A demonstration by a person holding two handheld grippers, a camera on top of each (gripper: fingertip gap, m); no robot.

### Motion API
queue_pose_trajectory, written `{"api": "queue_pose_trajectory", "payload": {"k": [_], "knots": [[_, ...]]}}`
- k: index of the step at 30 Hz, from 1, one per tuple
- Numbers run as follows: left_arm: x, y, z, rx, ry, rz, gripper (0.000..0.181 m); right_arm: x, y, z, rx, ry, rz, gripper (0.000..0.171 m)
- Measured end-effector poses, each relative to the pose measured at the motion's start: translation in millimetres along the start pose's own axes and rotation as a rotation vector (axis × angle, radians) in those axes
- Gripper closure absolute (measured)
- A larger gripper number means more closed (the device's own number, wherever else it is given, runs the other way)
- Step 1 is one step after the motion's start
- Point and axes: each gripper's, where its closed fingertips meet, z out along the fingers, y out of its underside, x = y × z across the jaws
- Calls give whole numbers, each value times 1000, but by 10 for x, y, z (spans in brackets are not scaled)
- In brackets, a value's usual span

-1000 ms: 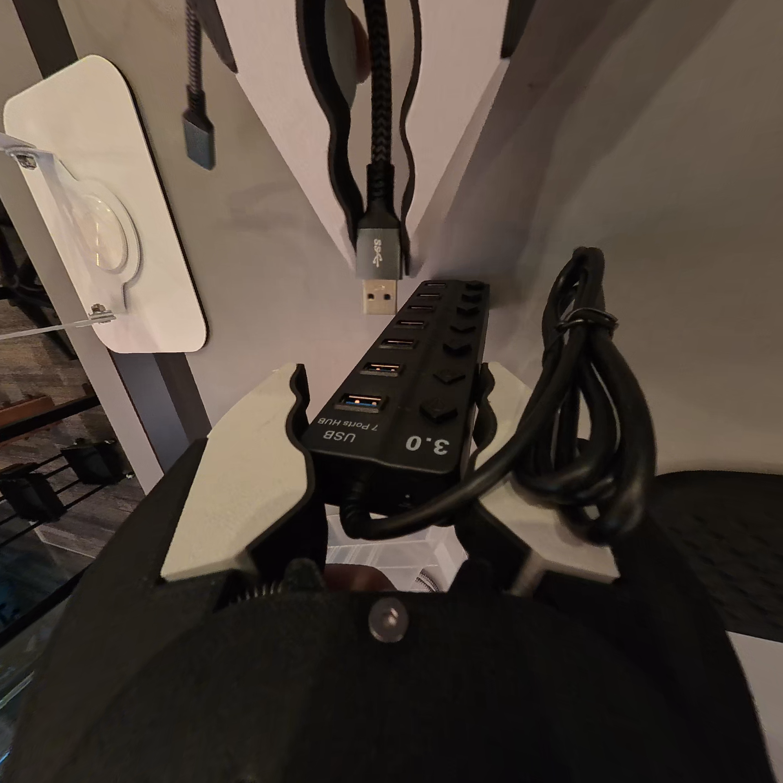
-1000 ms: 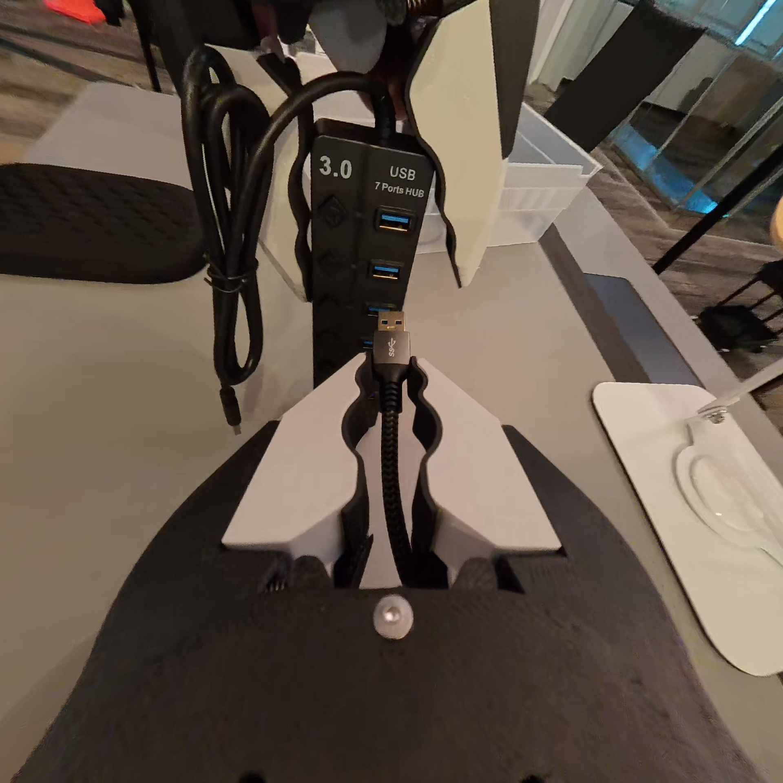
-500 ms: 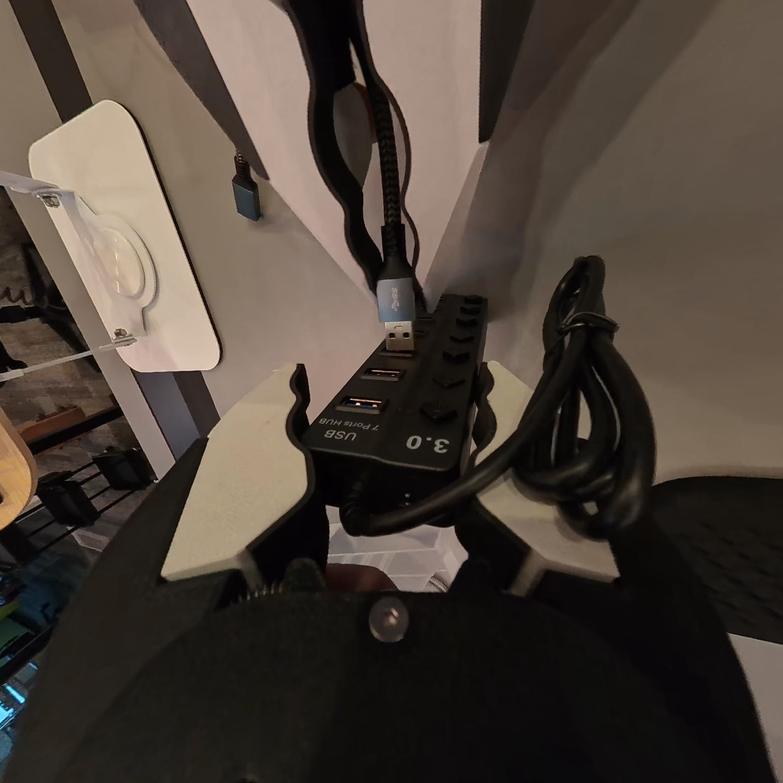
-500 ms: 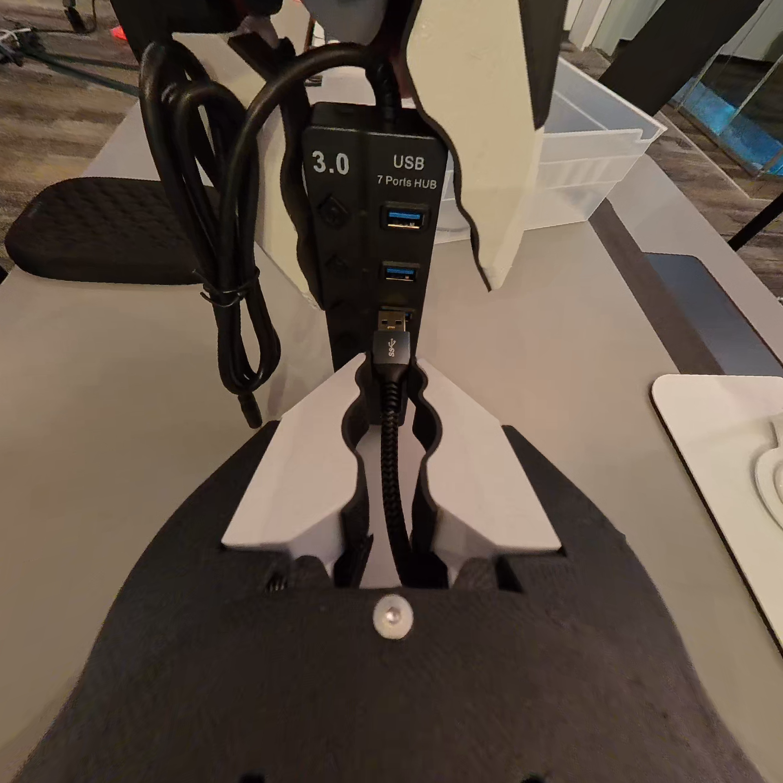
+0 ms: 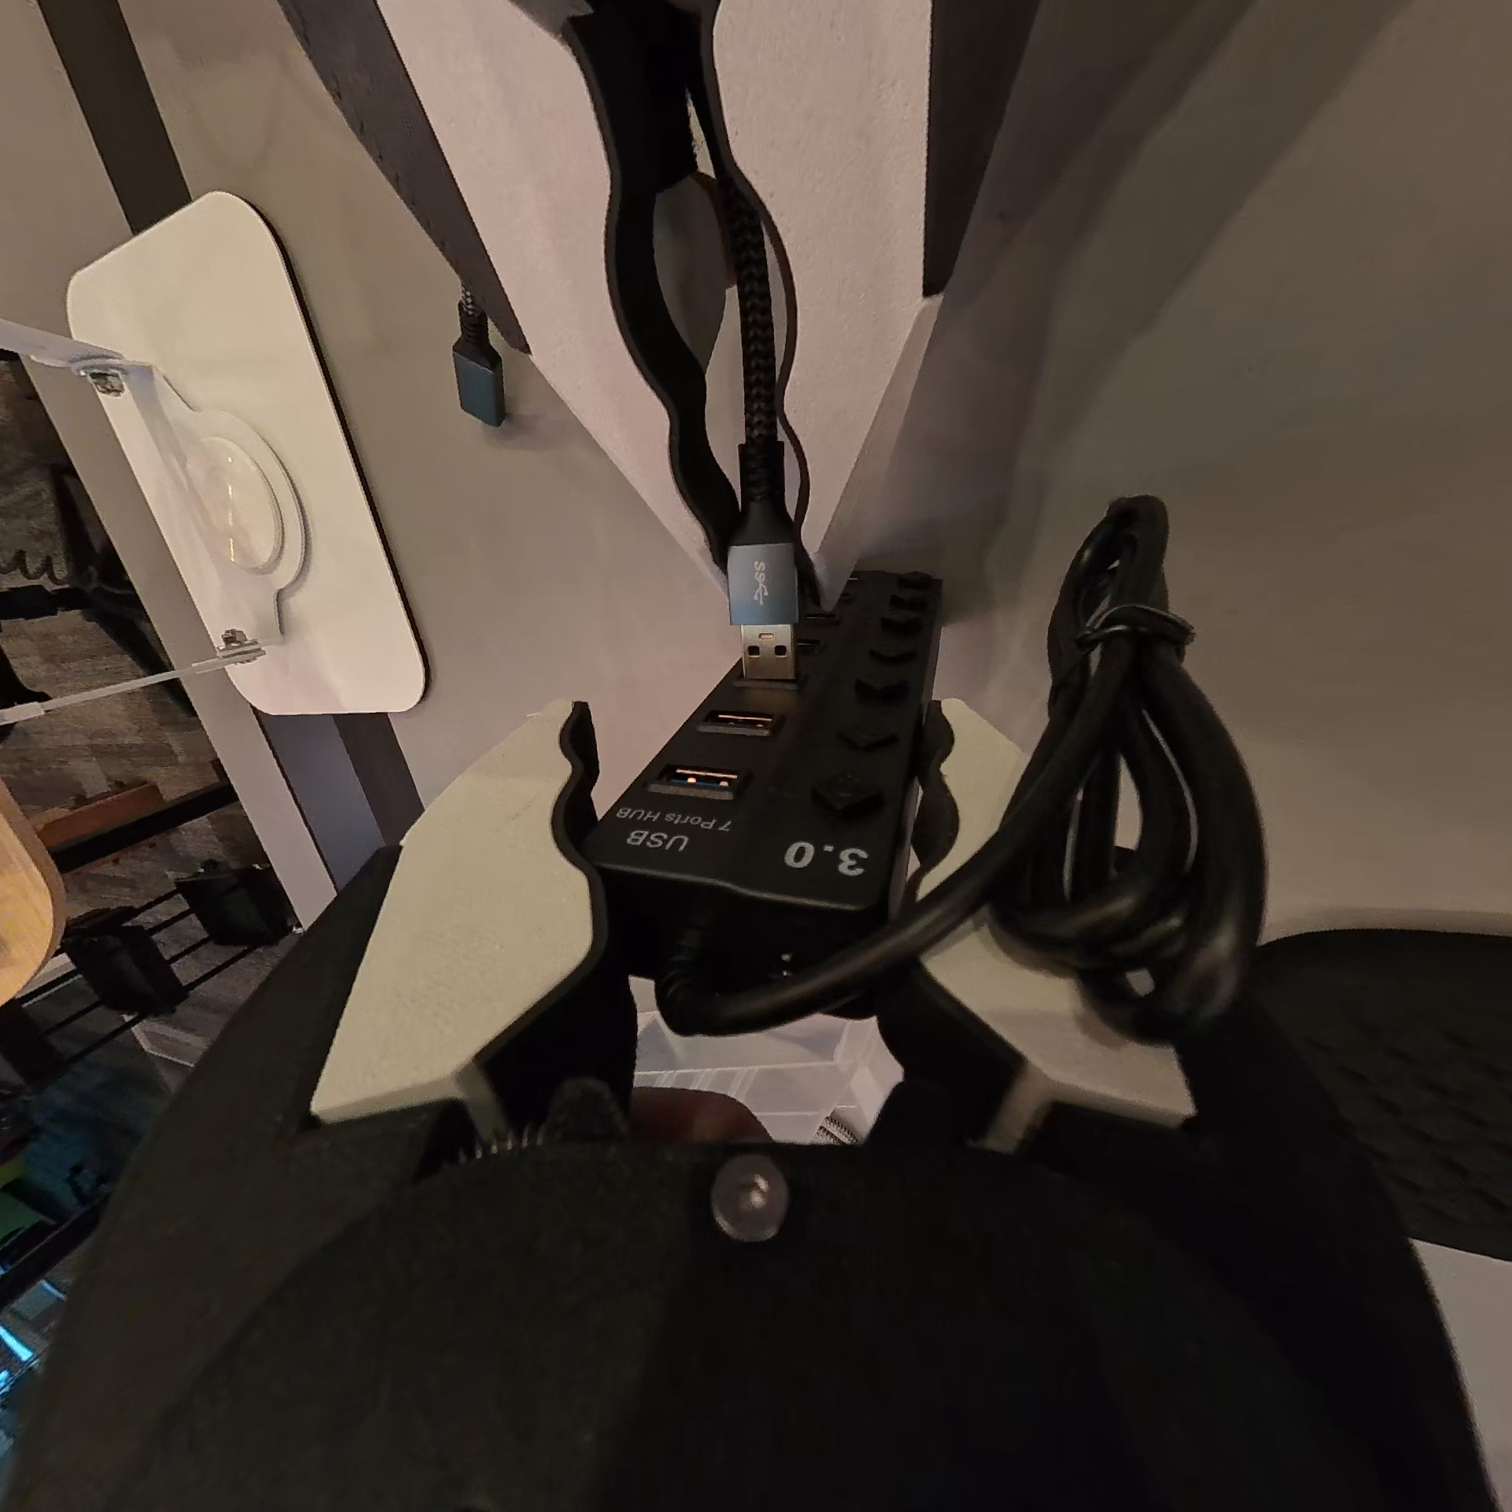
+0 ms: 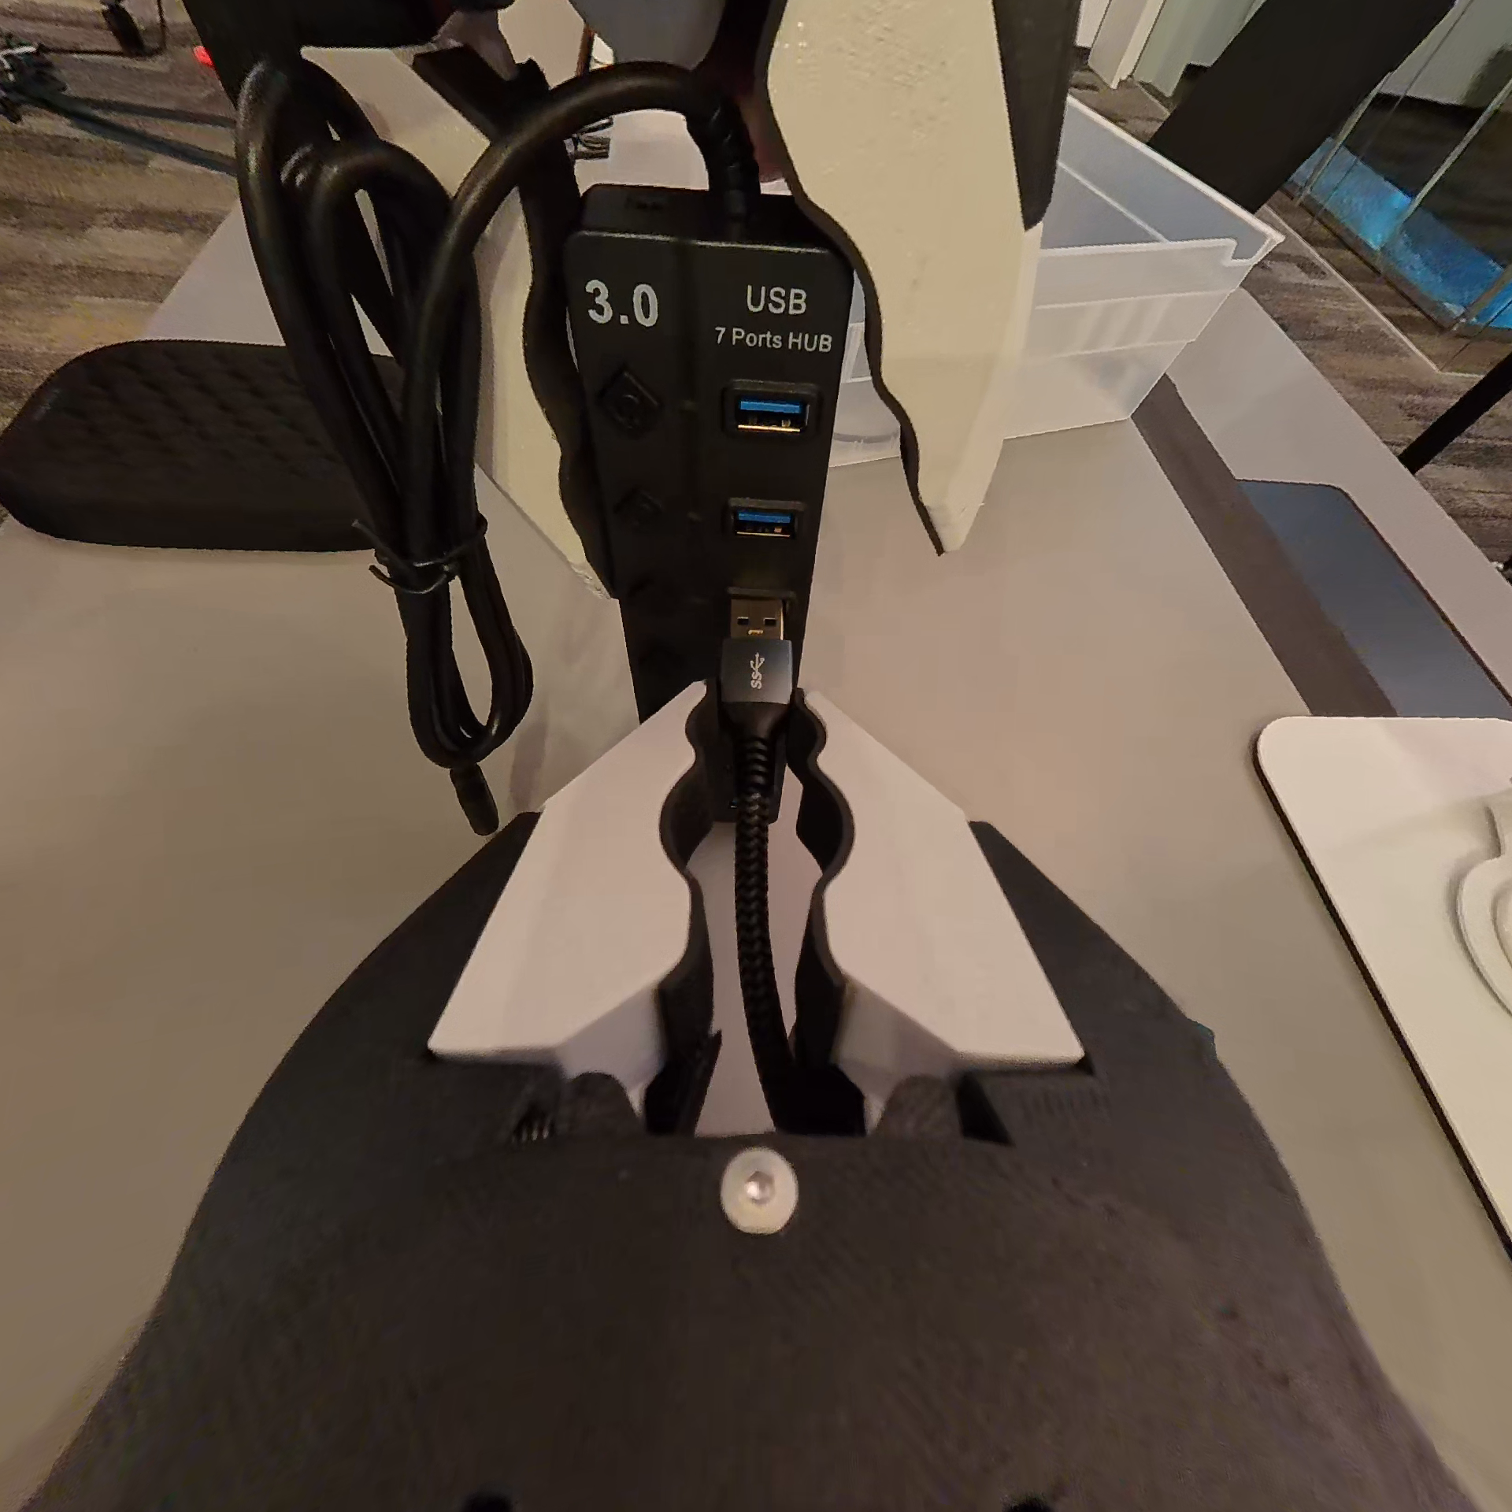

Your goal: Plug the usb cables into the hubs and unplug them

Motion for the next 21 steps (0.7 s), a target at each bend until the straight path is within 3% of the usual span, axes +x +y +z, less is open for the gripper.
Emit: {"api": "queue_pose_trajectory", "payload": {"k": [21], "knots": [[-4, 28, -4, 25, -7, -26, 106, 1, -33, 63, -19, 15, 17, 159]]}}
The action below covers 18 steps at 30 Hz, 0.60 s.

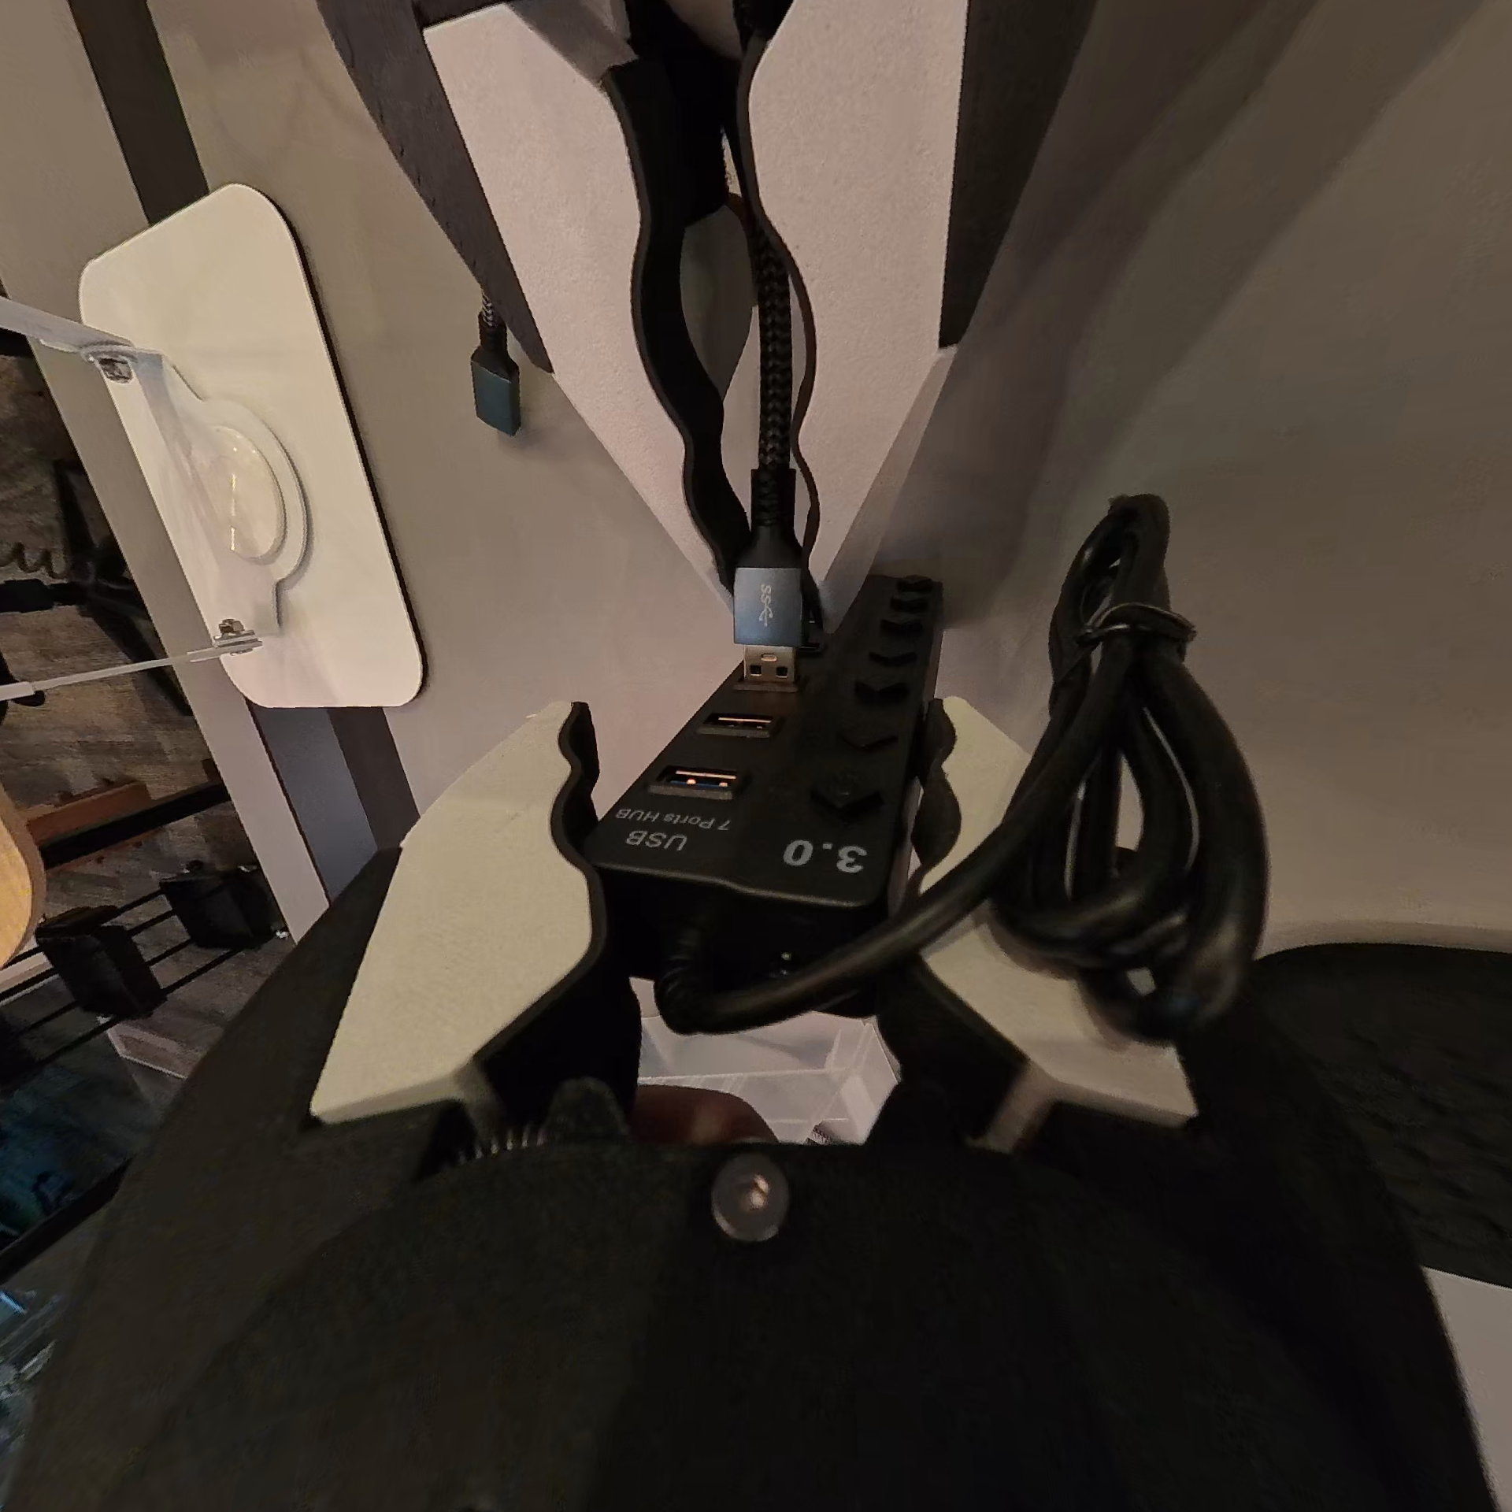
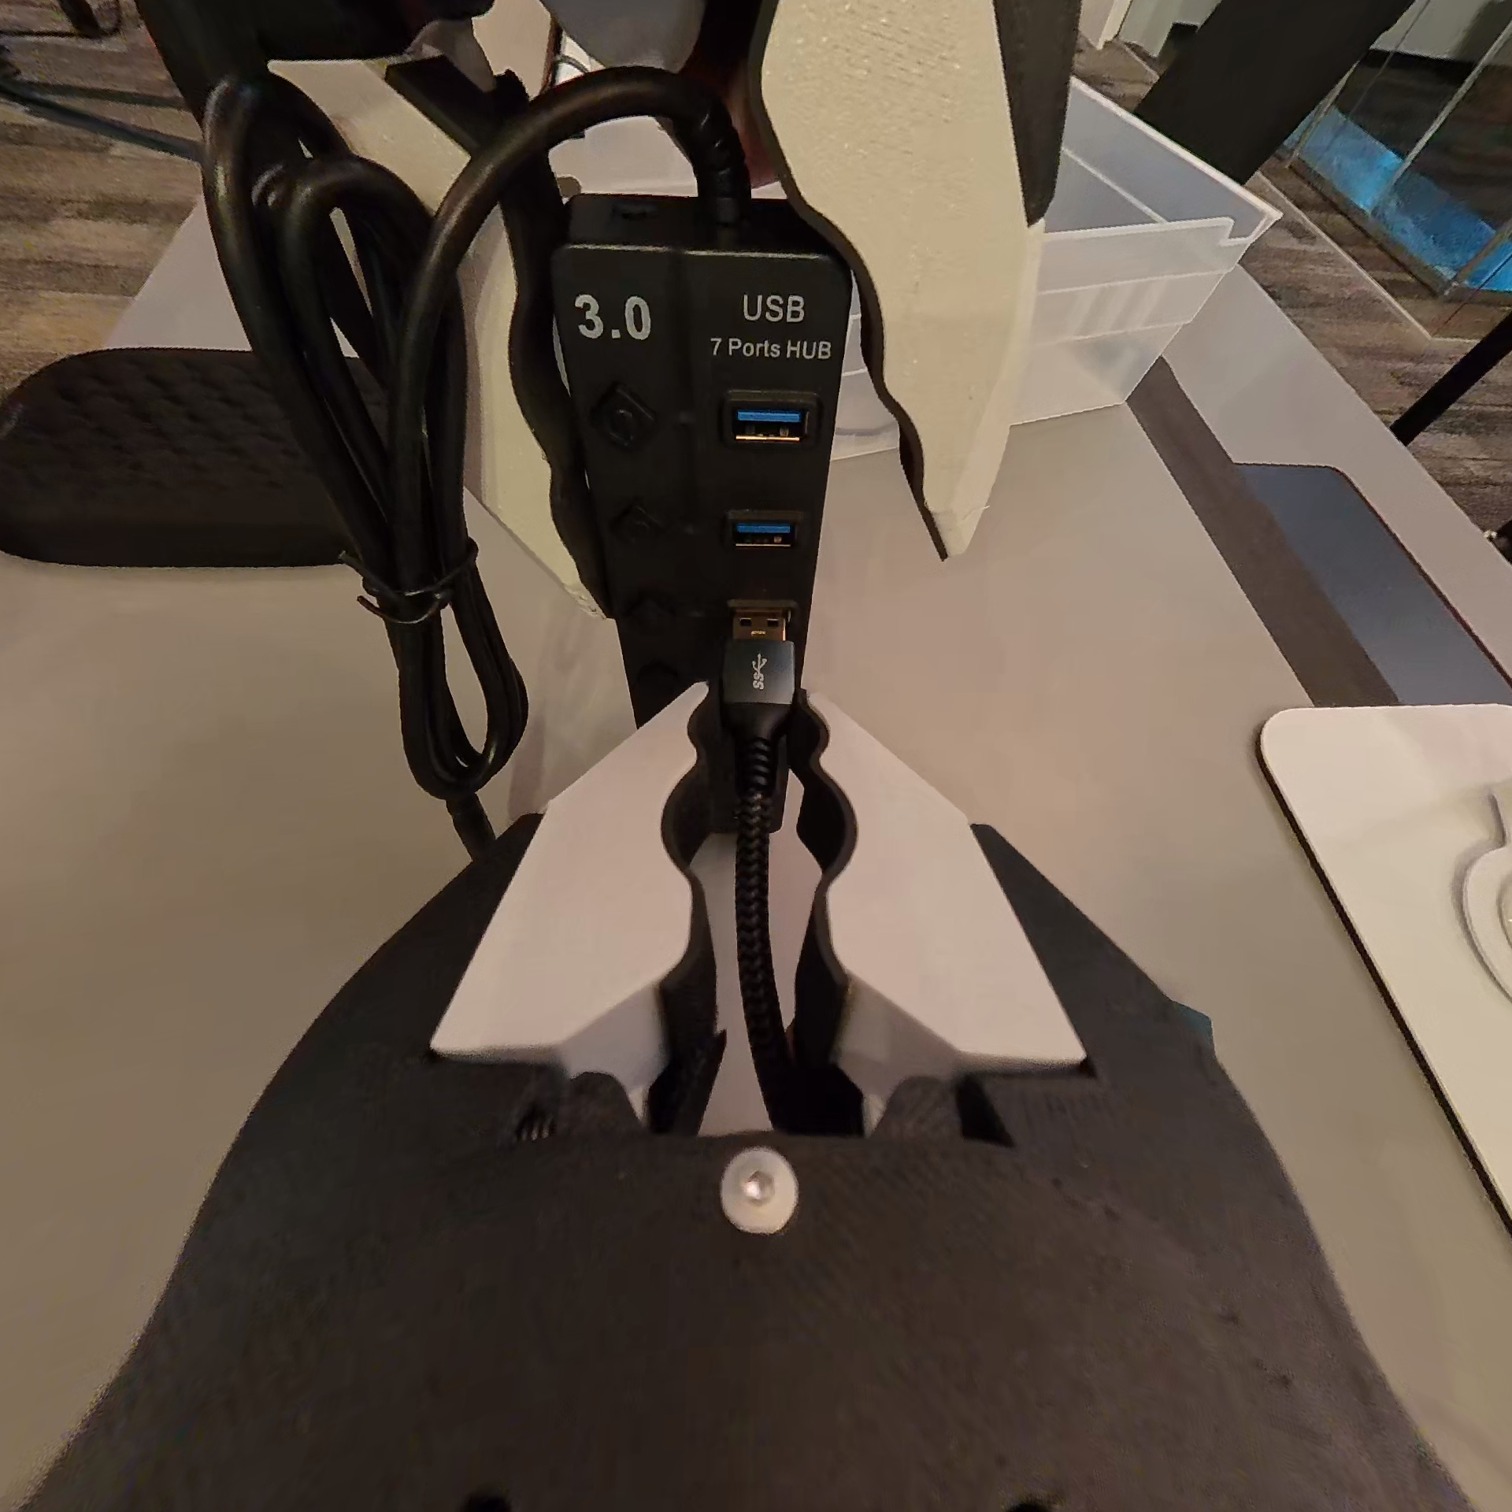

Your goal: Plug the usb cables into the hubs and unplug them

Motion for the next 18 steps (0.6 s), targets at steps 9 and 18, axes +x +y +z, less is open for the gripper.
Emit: {"api": "queue_pose_trajectory", "payload": {"k": [9, 18], "knots": [[-6, 13, 3, 4, 2, -9, 107, 10, -7, 11, -9, -45, -37, 159], [-8, 14, 3, 11, 0, -23, 107, 17, -34, 27, 19, -79, -48, 159]]}}
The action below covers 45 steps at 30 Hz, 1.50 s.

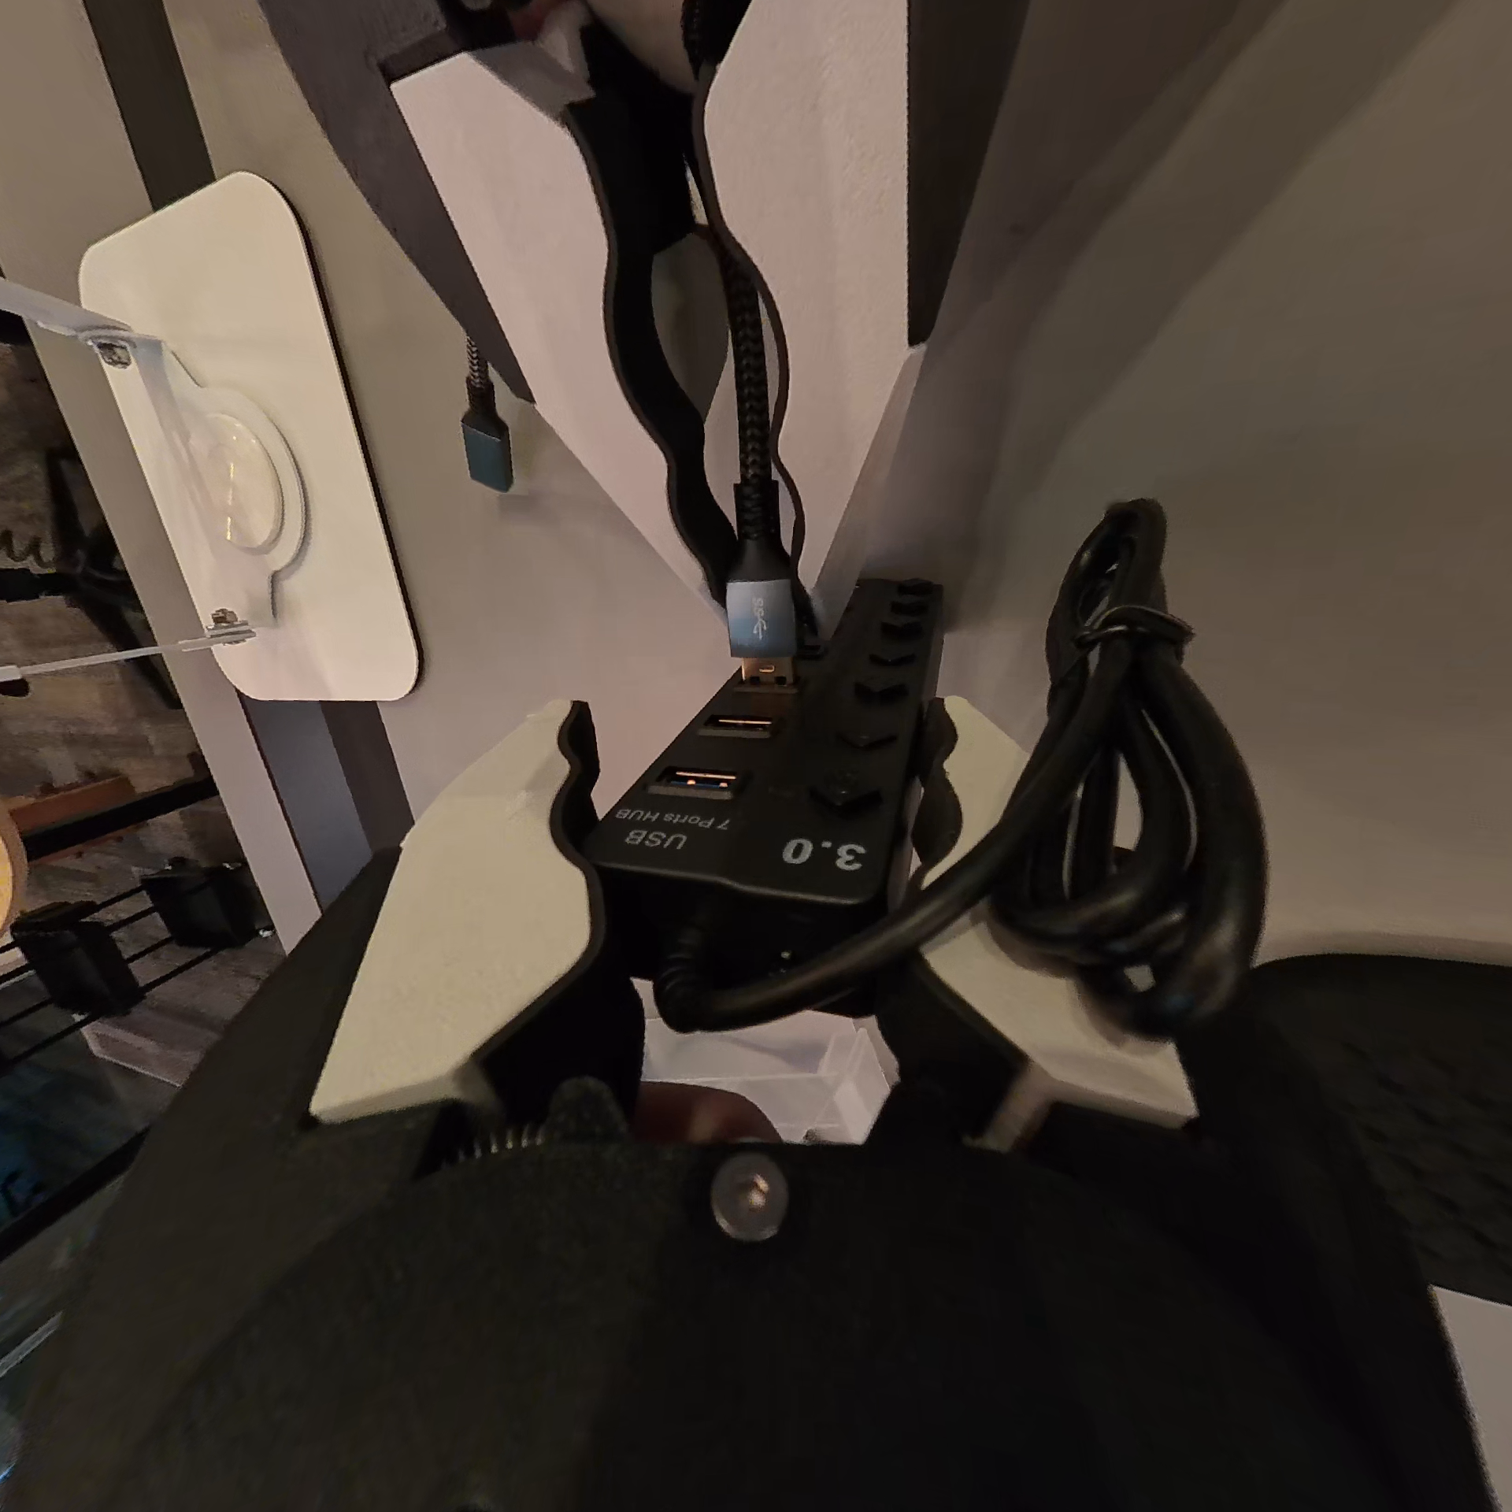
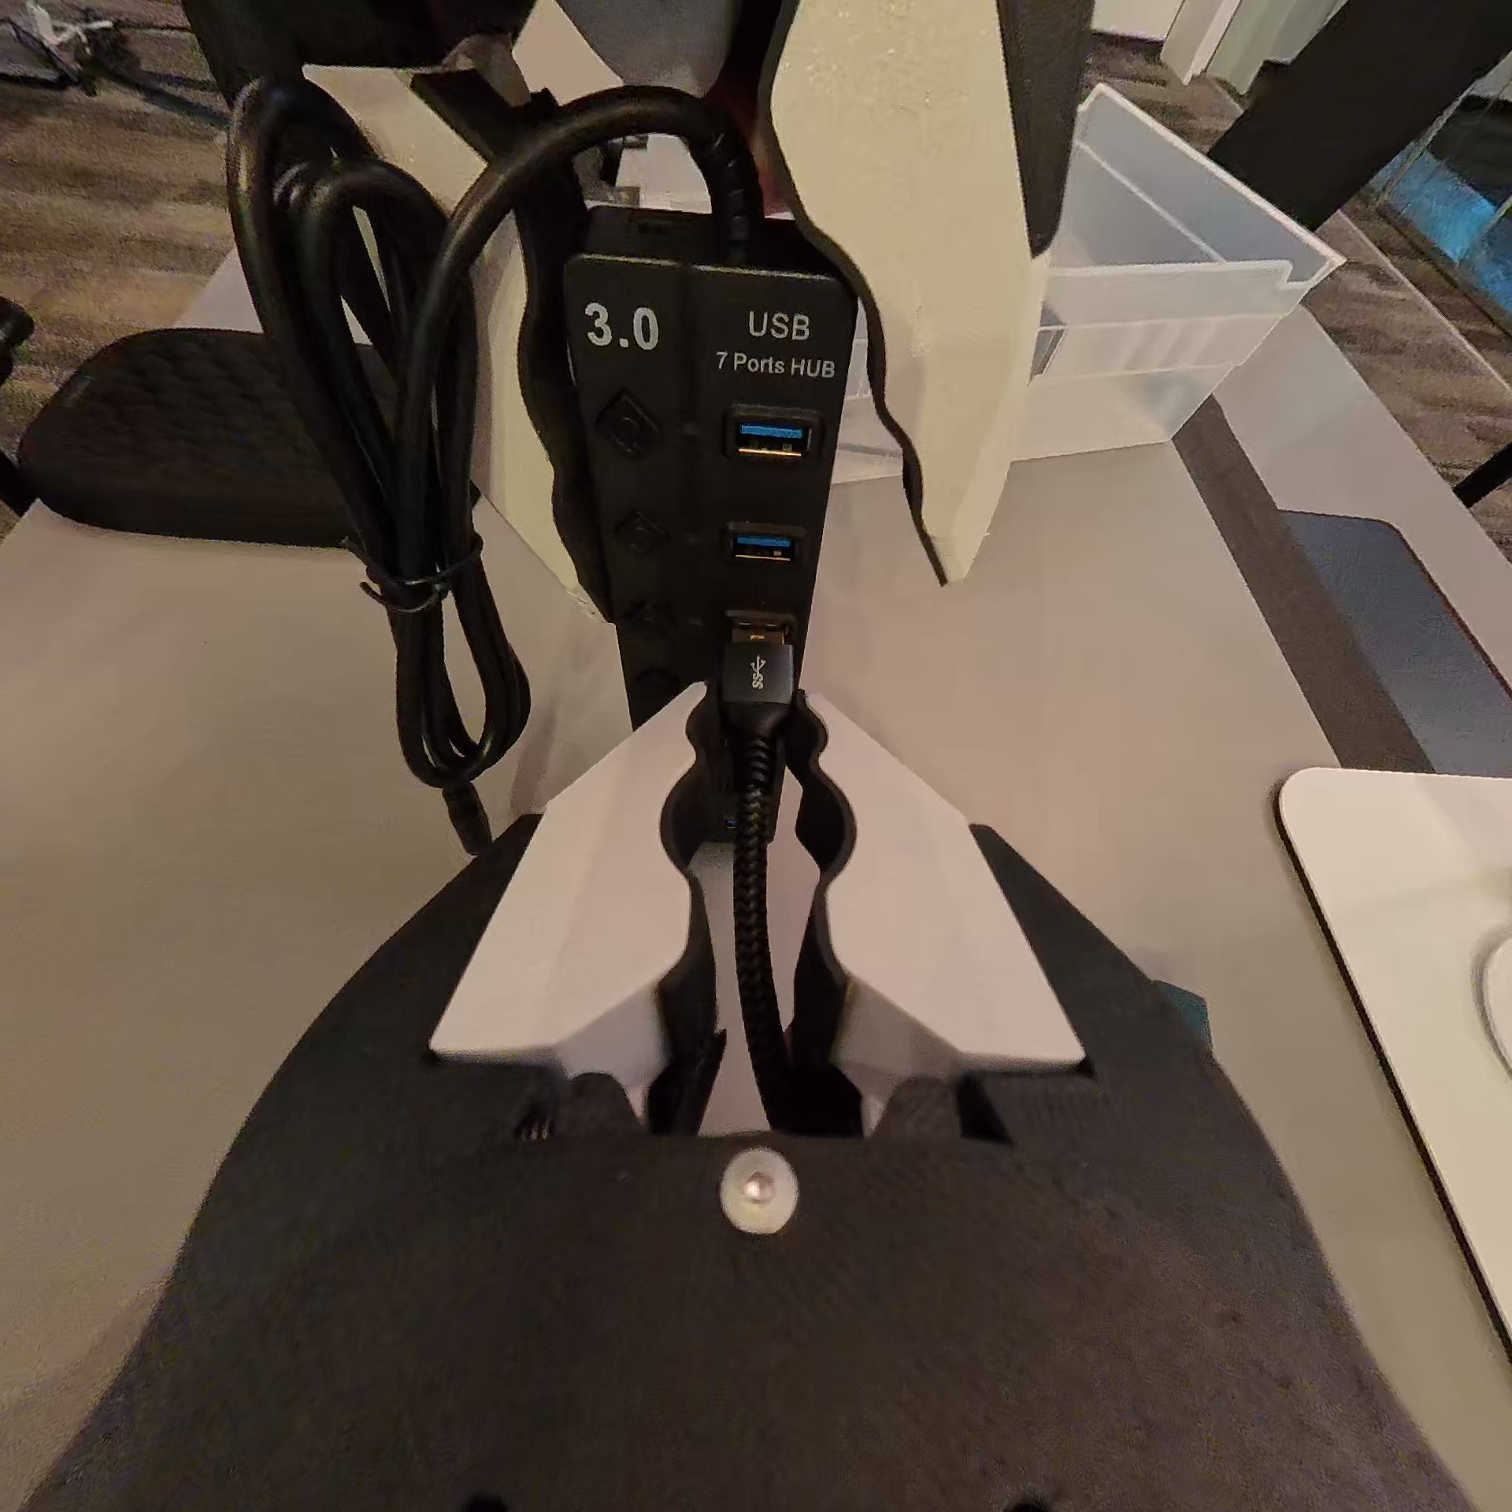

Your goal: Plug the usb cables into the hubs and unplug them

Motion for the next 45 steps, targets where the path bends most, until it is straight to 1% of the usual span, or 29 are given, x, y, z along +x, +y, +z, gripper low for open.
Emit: {"api": "queue_pose_trajectory", "payload": {"k": [9, 17, 22, 30, 34, 39, 45], "knots": [[13, -1, -8, 10, -12, 0, 105, -12, -33, 4, 114, 11, 21, 158], [15, 66, -19, 53, -20, -44, 105, 0, -119, 57, 311, 58, 54, 157], [23, 84, -26, 71, -29, -53, 105, -9, -146, 70, 383, 75, 65, 158], [25, 91, -29, 79, -32, -60, 105, -12, -156, 74, 396, 106, 53, 158], [24, 97, -29, 77, -32, -65, 105, -15, -161, 78, 400, 121, 97, 159], [26, 114, -32, 90, -36, -76, 105, -18, -169, 95, 365, 131, 42, 159], [30, 125, -39, 102, -48, -80, 105, -25, -177, 114, 365, -9, 53, 159]]}}
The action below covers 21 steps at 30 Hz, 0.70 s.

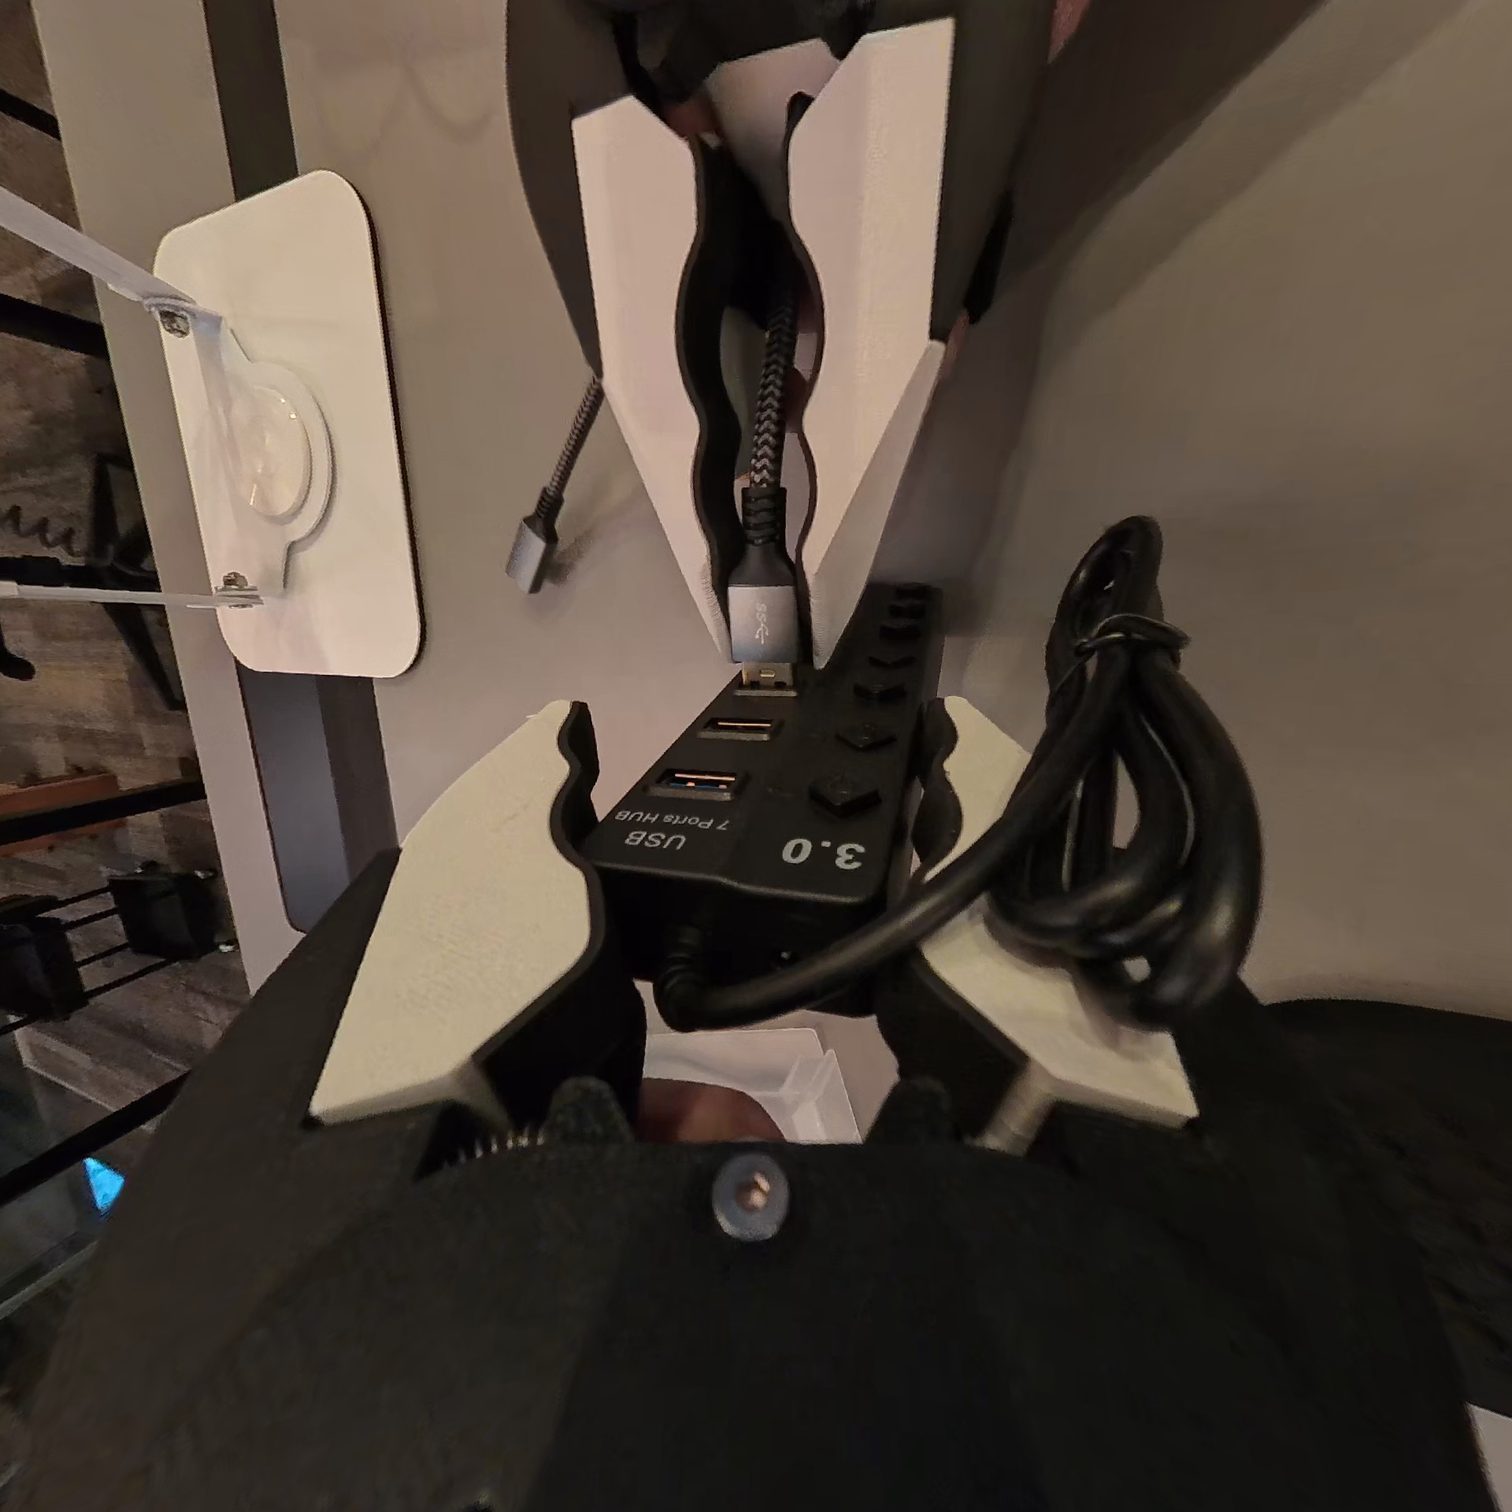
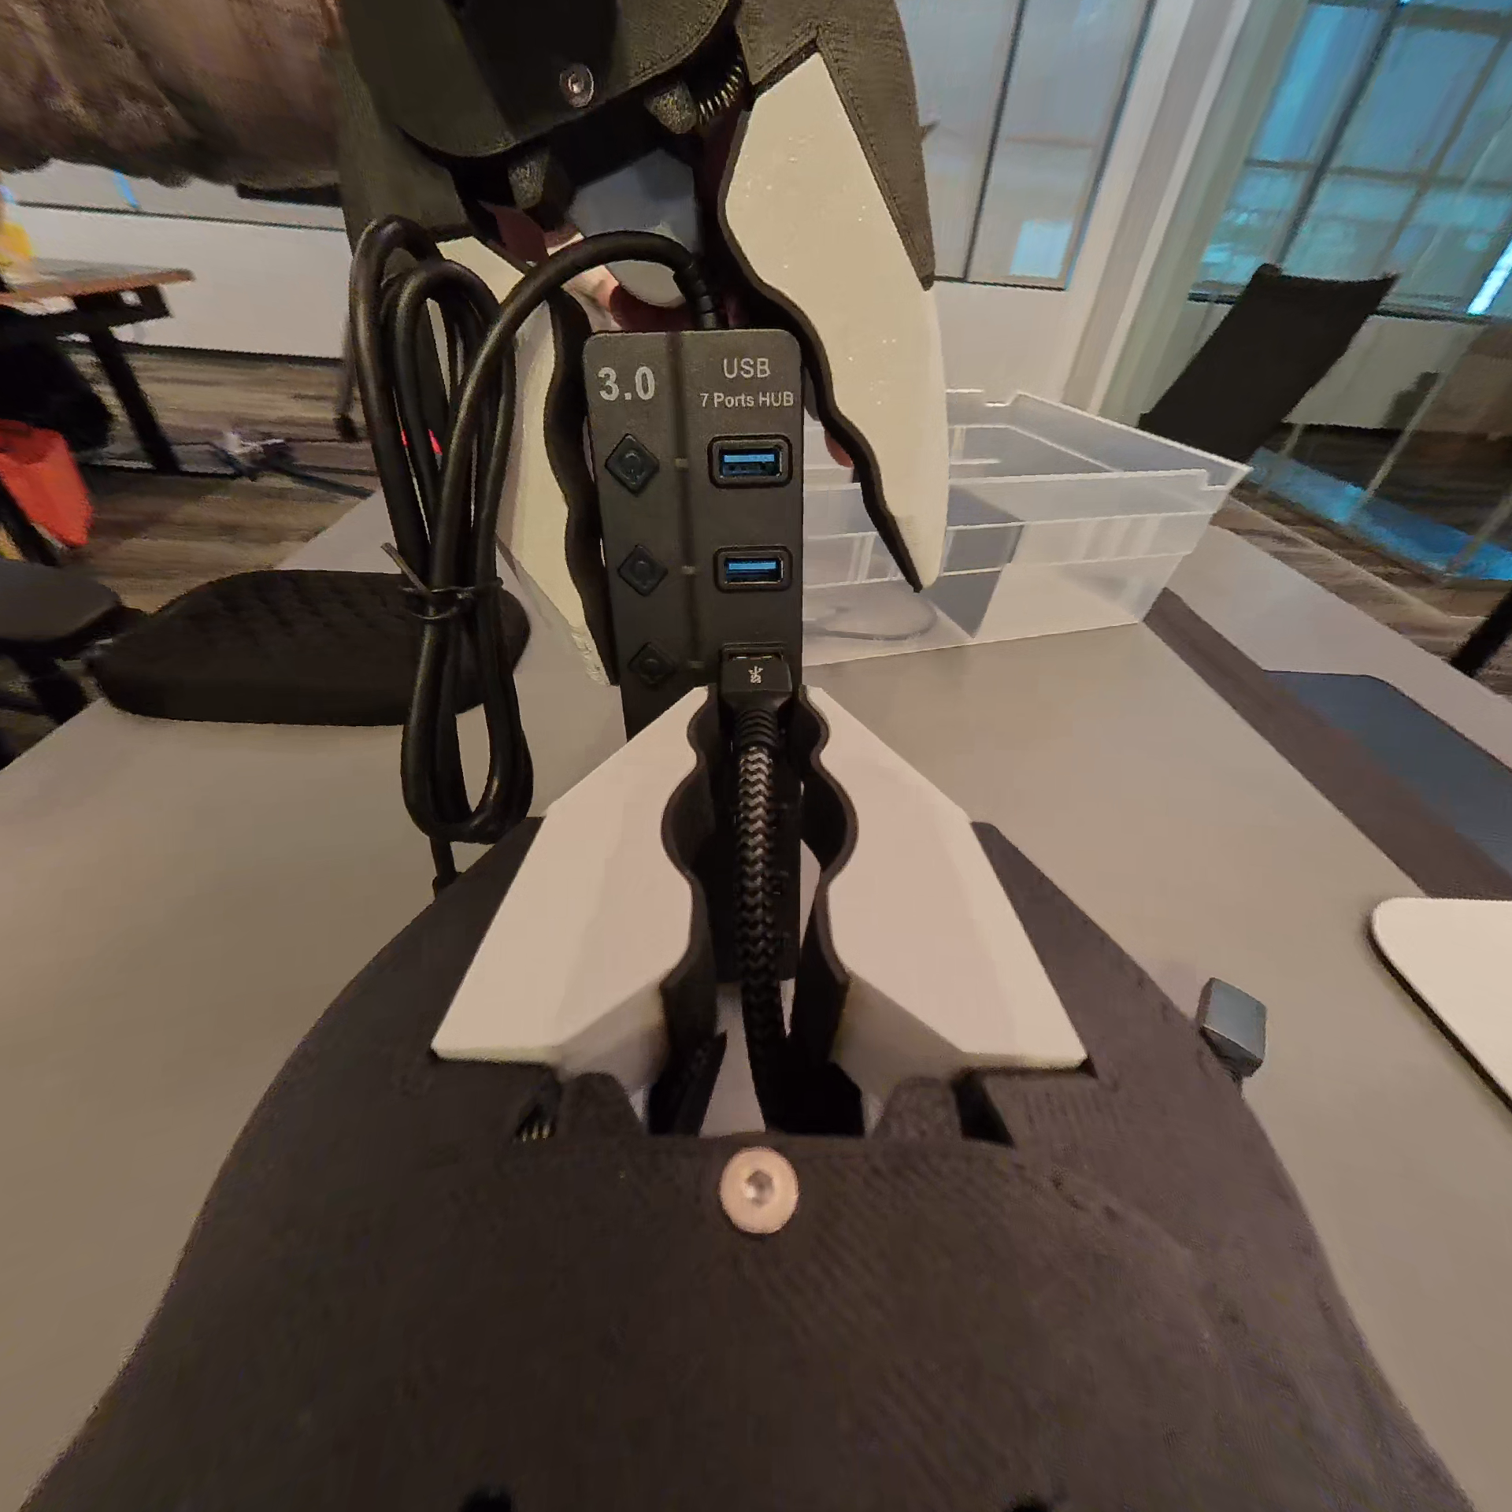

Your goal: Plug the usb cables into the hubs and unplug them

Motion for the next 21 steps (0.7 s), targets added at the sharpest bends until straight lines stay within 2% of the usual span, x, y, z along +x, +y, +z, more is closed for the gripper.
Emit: {"api": "queue_pose_trajectory", "payload": {"k": [7, 16, 21], "knots": [[-7, -59, 11, 1, -5, 4, 106, 2, 9, 1, -40, -82, -30, 159], [20, -29, -16, -9, -14, 35, 107, -31, 4, 8, -67, -11, -42, 158], [3, -56, -39, -5, -58, 53, 107, -44, -83, -146, -114, -4, -32, 154]]}}
